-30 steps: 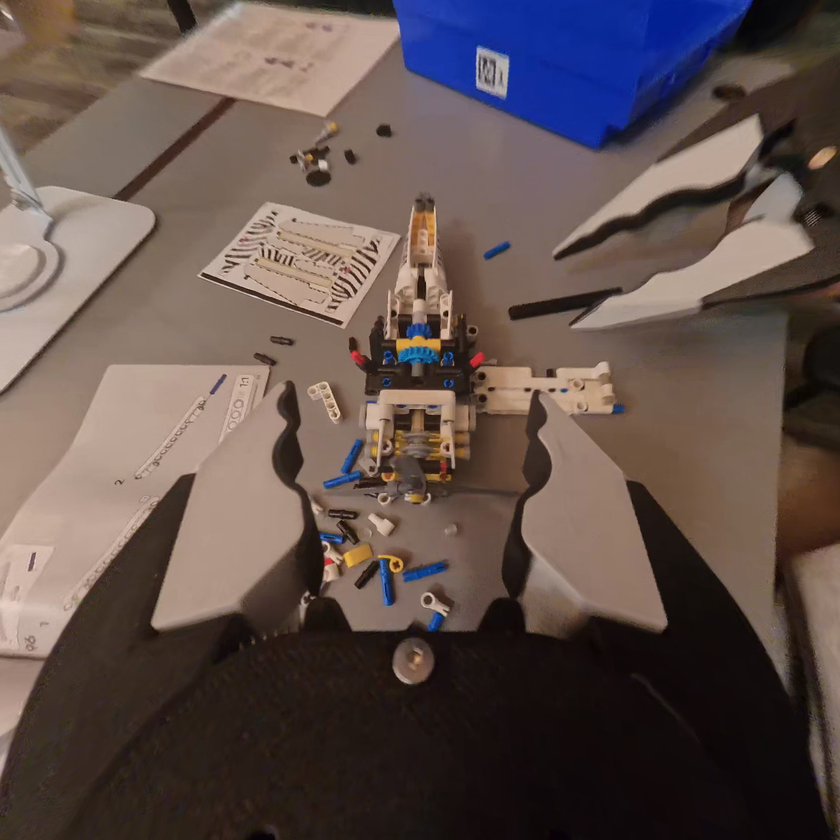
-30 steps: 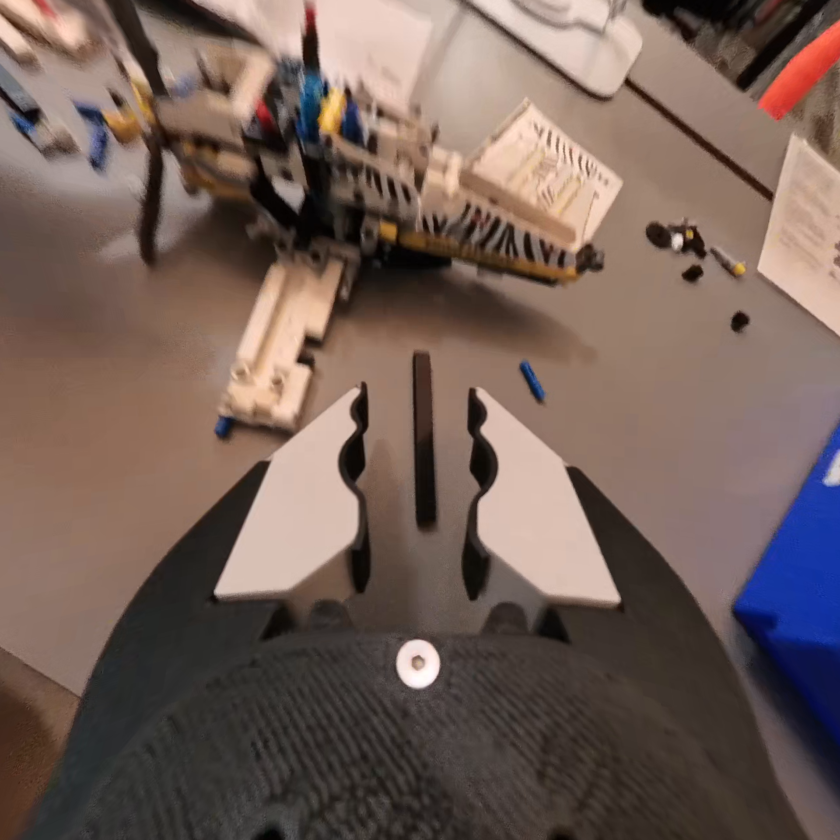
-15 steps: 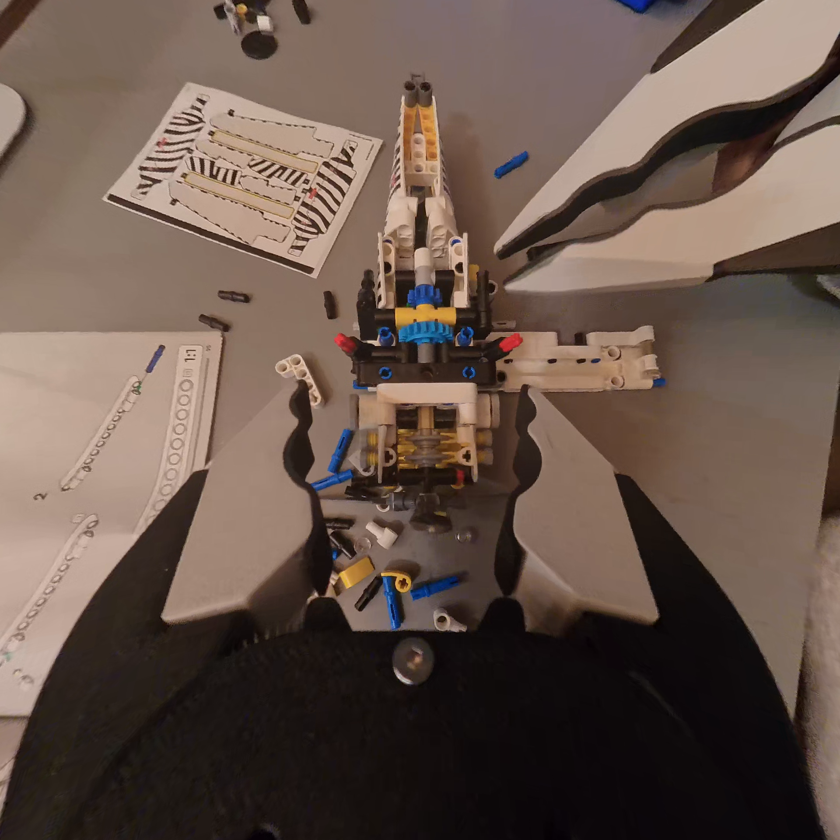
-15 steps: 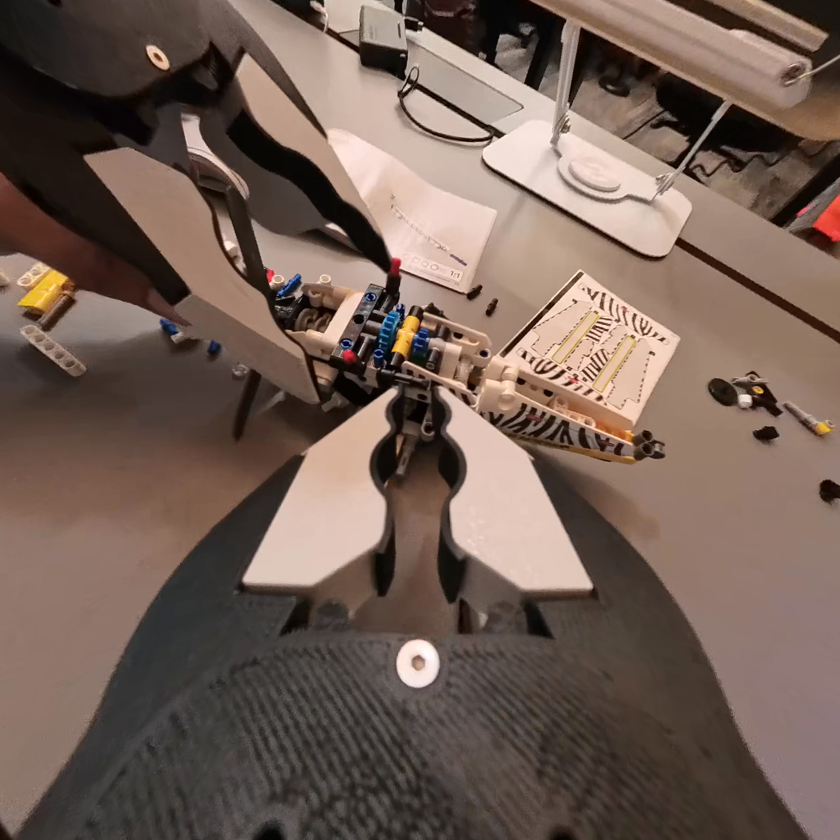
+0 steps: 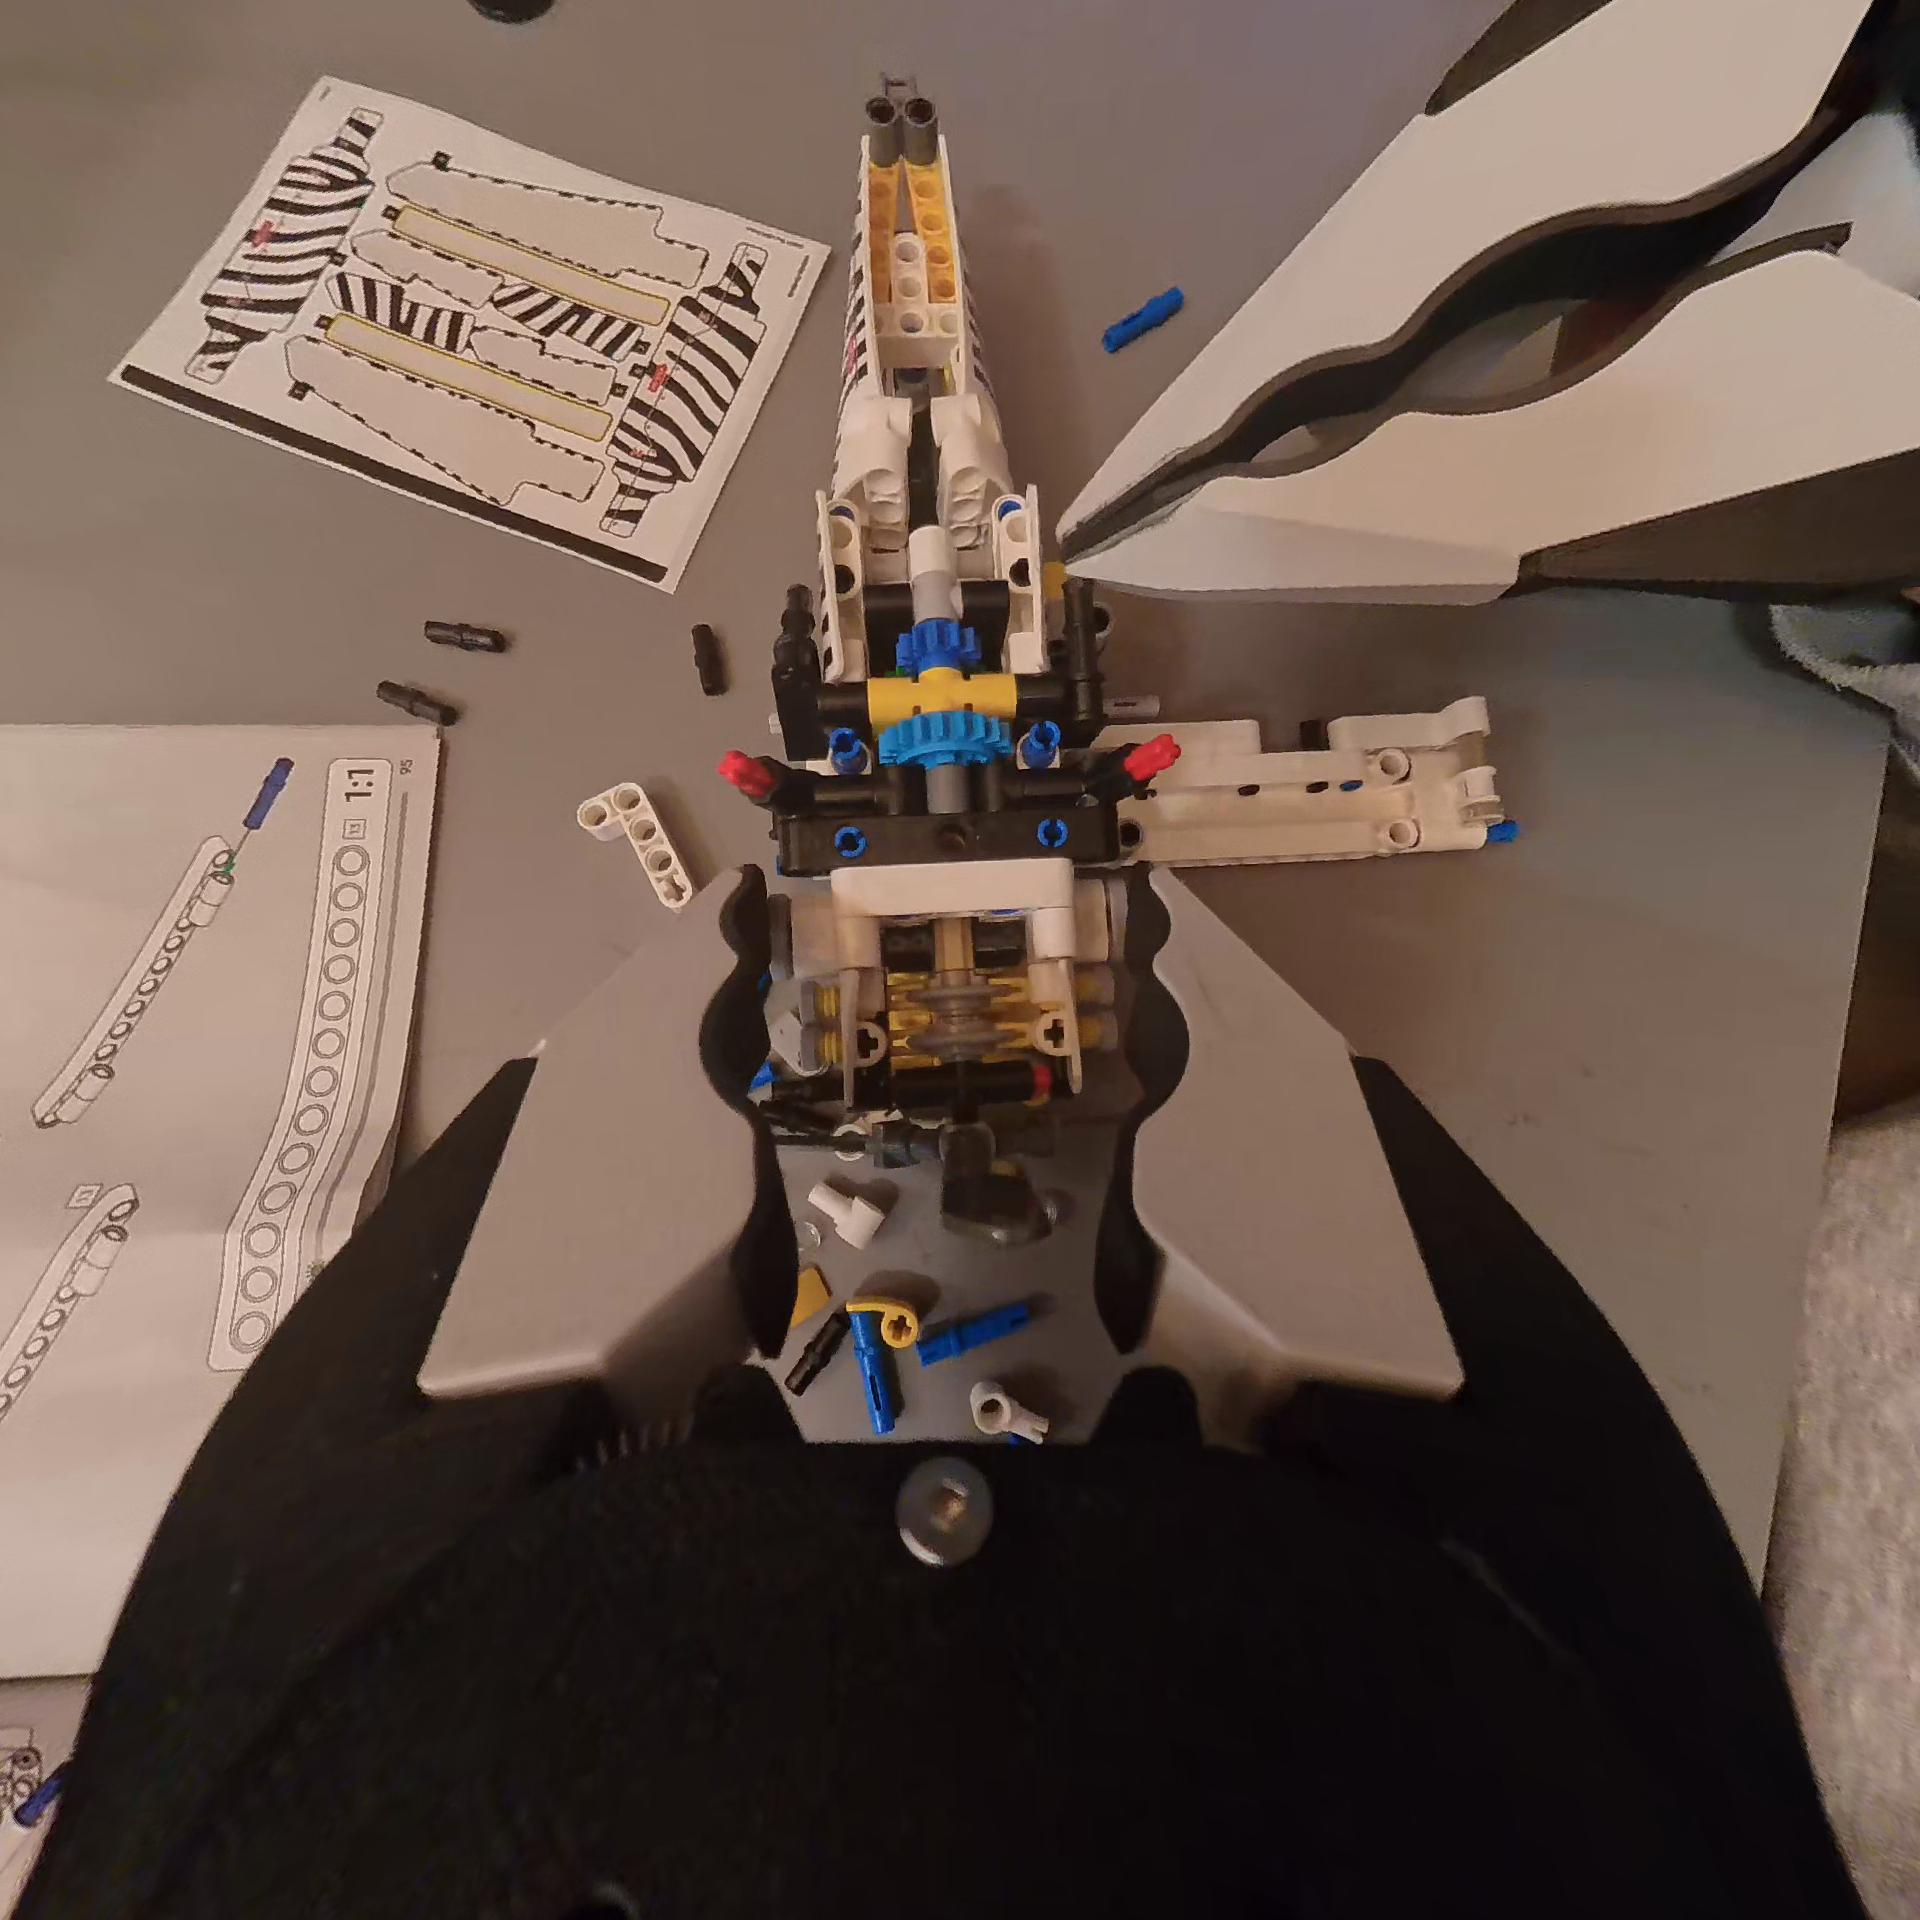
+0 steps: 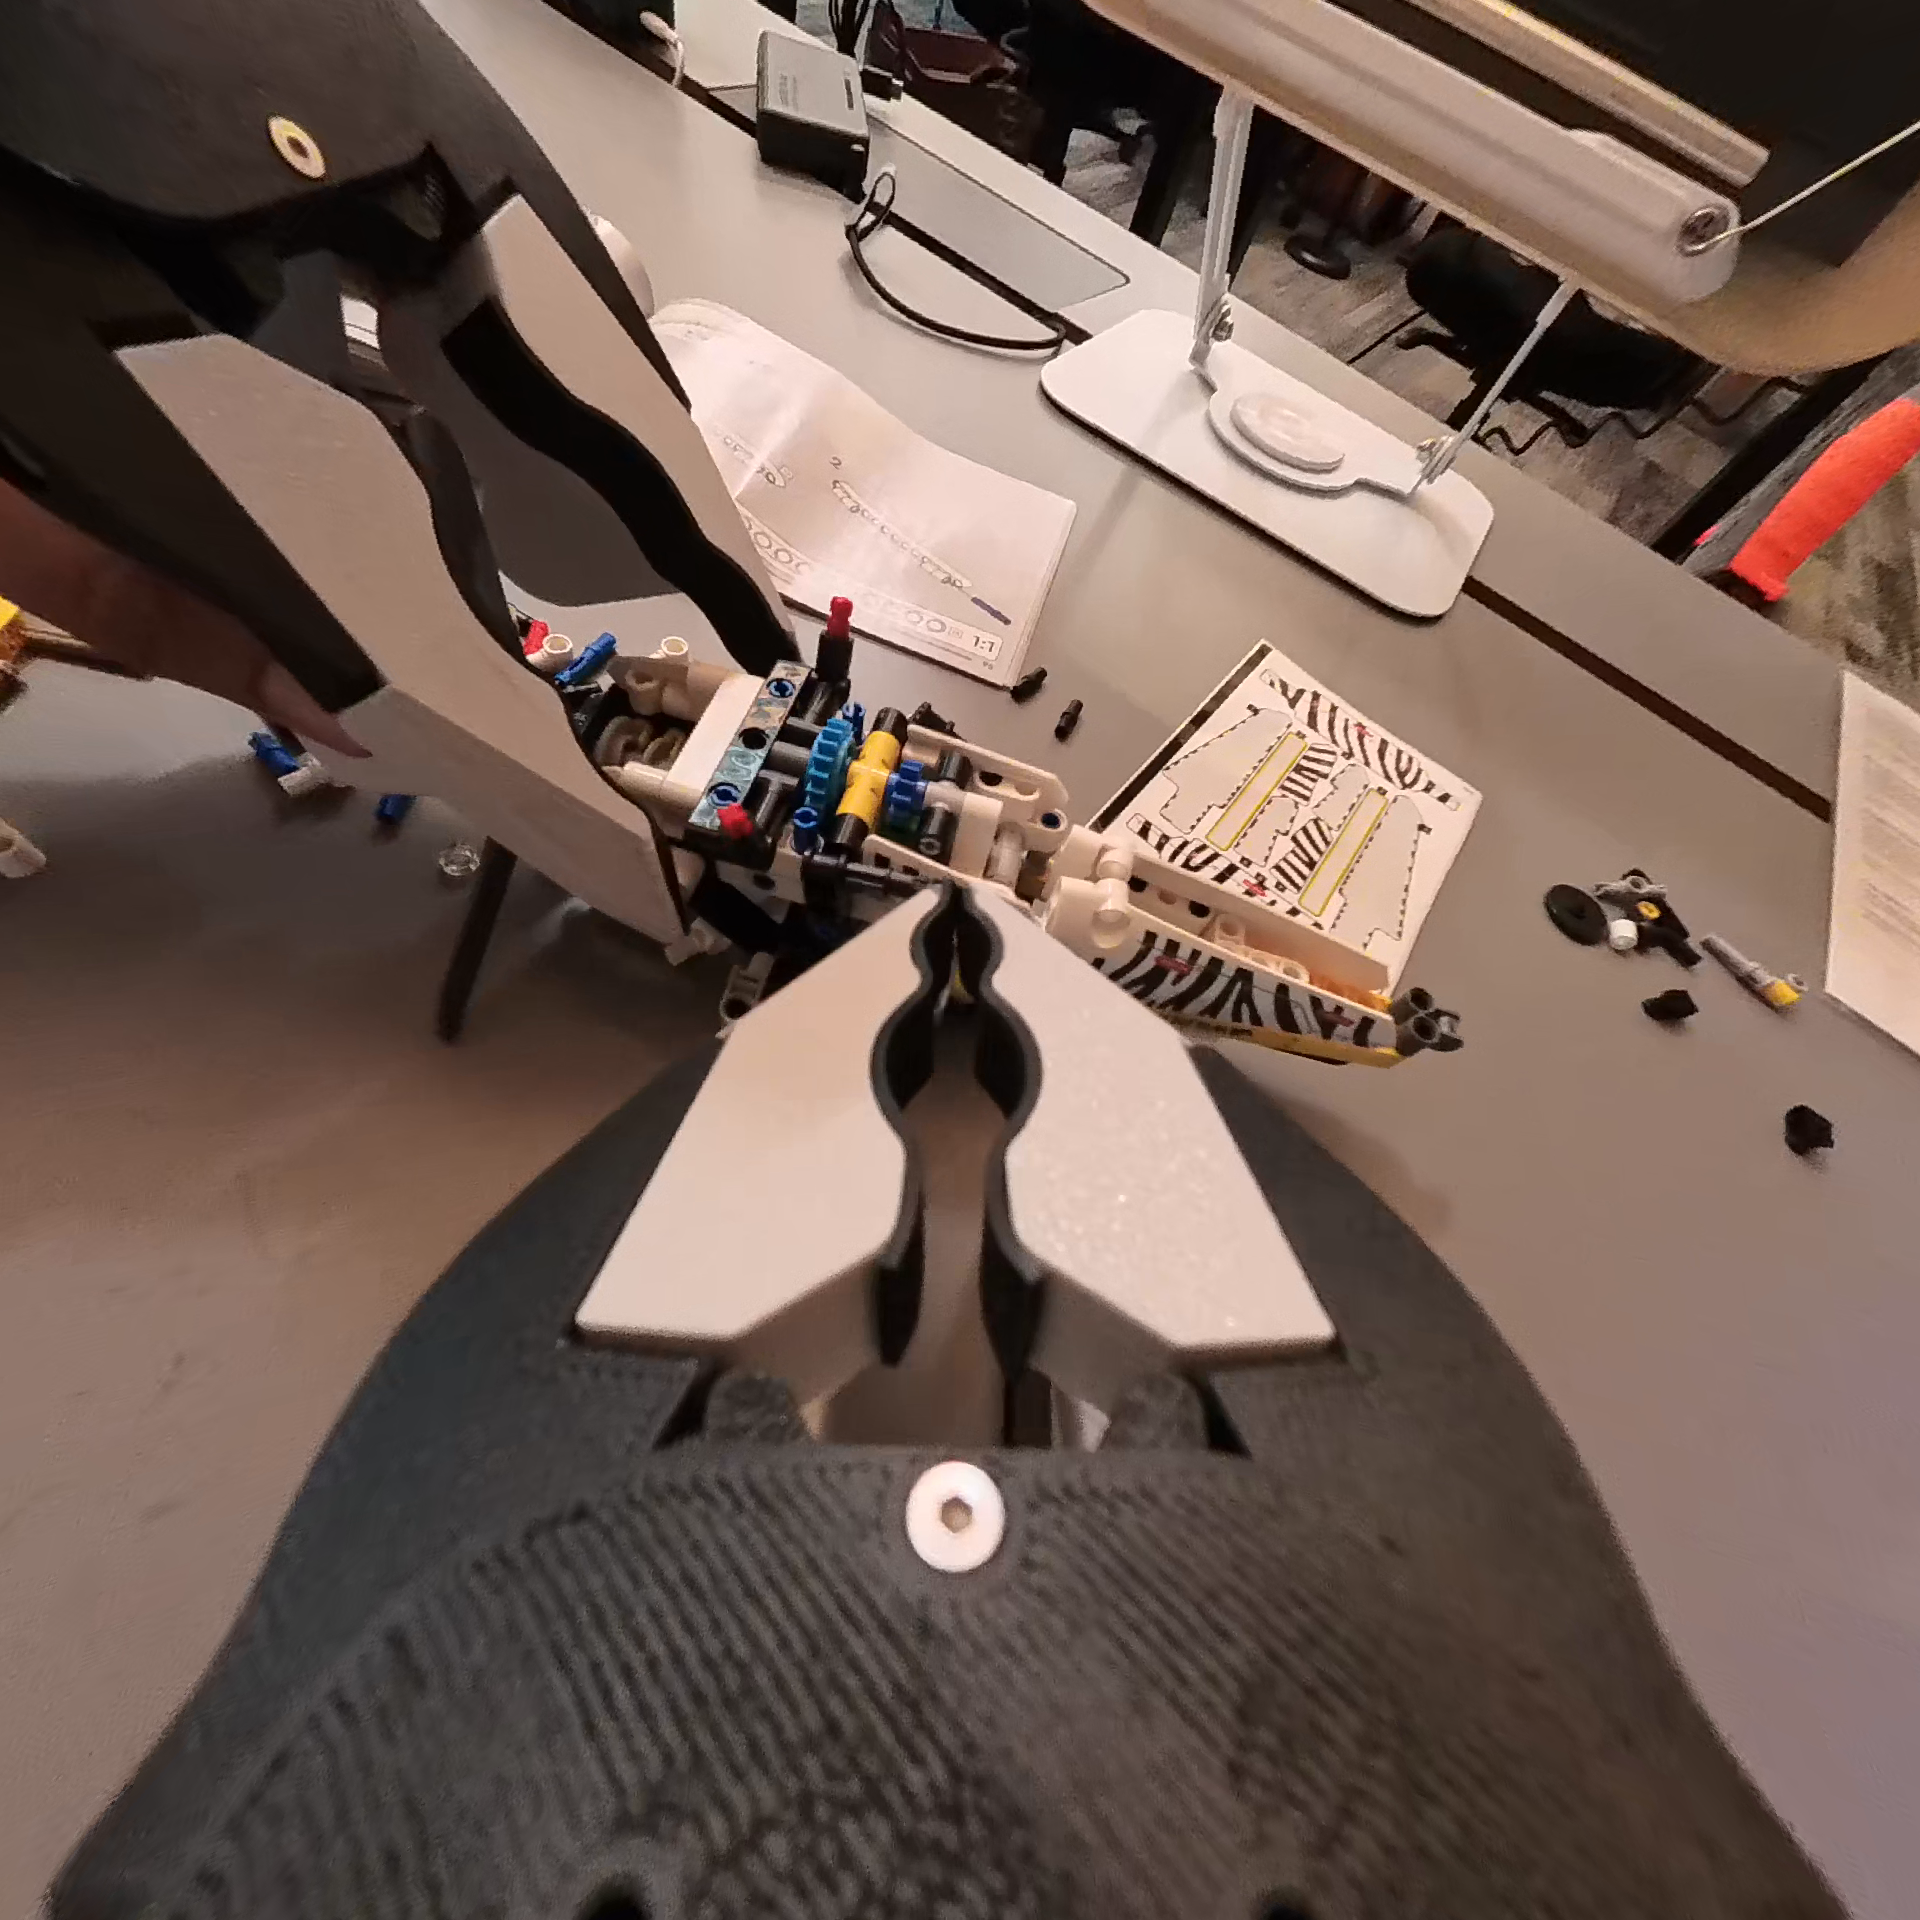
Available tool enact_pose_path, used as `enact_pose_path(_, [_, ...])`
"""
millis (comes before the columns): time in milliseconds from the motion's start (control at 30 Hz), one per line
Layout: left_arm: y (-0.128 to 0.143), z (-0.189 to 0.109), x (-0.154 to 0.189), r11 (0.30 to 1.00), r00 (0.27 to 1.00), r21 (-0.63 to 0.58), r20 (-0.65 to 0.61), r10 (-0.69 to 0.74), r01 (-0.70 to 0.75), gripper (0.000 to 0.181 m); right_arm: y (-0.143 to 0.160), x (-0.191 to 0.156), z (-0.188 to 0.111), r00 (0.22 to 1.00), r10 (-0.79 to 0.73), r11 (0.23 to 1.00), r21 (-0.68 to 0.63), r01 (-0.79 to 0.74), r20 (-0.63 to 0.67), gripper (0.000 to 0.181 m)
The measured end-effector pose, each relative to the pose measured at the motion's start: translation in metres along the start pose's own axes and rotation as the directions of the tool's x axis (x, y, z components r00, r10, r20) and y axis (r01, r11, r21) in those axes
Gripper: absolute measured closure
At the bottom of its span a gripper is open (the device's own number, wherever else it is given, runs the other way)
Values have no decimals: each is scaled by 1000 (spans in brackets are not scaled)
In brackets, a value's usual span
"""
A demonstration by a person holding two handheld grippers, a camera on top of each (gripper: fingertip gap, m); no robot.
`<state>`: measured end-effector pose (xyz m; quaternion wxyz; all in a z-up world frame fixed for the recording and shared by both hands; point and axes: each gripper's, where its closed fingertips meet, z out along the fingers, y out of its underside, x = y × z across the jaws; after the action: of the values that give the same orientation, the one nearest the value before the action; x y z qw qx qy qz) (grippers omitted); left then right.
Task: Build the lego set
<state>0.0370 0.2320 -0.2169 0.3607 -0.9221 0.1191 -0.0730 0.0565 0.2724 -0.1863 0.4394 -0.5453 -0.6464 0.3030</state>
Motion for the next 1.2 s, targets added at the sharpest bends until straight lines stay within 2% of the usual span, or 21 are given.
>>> enact_pose_path(200, [0, 0, 0, 1000, 1000, -5, 8, 2, -2, 113, -8, -8, -1, 998, -44, 999, 31, 43, 33, 181])
enact_pose_path(367, [0, 0, 1, 1000, 1000, 2, 4, -6, 6, 112, 2, -14, 3, 997, -56, 998, -34, 58, 55, 181])
enact_pose_path(433, [0, 0, 0, 1000, 1000, 4, 3, -7, 7, 112, 4, -9, 4, 997, -74, 996, -43, 74, 7, 181])
enact_pose_path(533, [0, 0, 0, 1000, 1000, 6, 3, -8, 8, 112, -7, -2, -4, 987, -147, 989, 11, 148, -67, 181])
enact_pose_path(567, [0, 0, 0, 1000, 1000, 7, 2, -10, 10, 112, -11, -4, -6, 983, -170, 984, 34, 173, -67, 170])
enact_pose_path(600, [0, 0, 0, 1000, 1000, 8, -1, -12, 12, 112, -13, -9, -7, 980, -195, 979, 52, 197, -50, 168])
enact_pose_path(633, [0, 0, 0, 1000, 1000, 9, -2, -12, 13, 112, -13, -16, -7, 976, -216, 974, 65, 216, -21, 155])
enact_pose_path(667, [0, 0, 0, 1000, 1000, 9, -2, -13, 13, 112, -12, -21, -7, 973, -230, 971, 72, 229, -2, 154])
enact_pose_path(933, [0, 1, 0, 1000, 1000, 10, 0, -12, 12, 112, -7, -23, 0, 928, -367, 928, 41, 370, -68, 155])
enact_pose_path(1200, [0, 1, 0, 1000, 1000, 11, 3, -7, 7, 112, -5, -22, 0, 946, -318, 945, 55, 321, -53, 159])
